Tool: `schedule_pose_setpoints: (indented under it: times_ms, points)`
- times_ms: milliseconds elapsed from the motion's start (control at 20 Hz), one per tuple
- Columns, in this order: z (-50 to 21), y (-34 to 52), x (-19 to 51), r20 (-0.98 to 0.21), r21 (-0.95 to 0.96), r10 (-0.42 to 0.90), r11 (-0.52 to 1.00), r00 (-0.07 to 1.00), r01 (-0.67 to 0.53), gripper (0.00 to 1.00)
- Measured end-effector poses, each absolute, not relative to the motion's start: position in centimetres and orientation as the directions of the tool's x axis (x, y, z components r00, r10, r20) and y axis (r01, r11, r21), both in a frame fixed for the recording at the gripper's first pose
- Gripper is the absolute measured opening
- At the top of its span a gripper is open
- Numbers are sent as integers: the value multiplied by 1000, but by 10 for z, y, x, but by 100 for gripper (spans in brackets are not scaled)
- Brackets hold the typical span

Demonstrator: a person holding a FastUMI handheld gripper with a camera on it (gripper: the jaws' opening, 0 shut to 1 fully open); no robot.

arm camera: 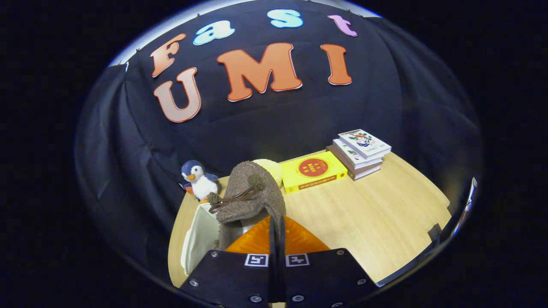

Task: Open the storage box then place both shoes into the box .Put the left shoe in first, then the right shoe, with the right side of both shoes facing outward in a uniform manner.

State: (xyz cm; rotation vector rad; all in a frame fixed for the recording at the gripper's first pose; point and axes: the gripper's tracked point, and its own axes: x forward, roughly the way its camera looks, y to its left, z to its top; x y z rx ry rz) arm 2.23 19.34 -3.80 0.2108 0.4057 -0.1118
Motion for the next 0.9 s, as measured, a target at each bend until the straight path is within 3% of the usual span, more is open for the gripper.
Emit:
schedule_pose_setpoints:
  times_ms: [350, 600, 900]
  points:
    - [-92, 238, 25, -477, 171, -26, 978, 878, 122, 1]
    - [-125, 231, 23, -519, 114, -85, 979, 850, 167, 1]
    - [-100, 234, 18, -470, 157, -52, 977, 881, 141, 9]
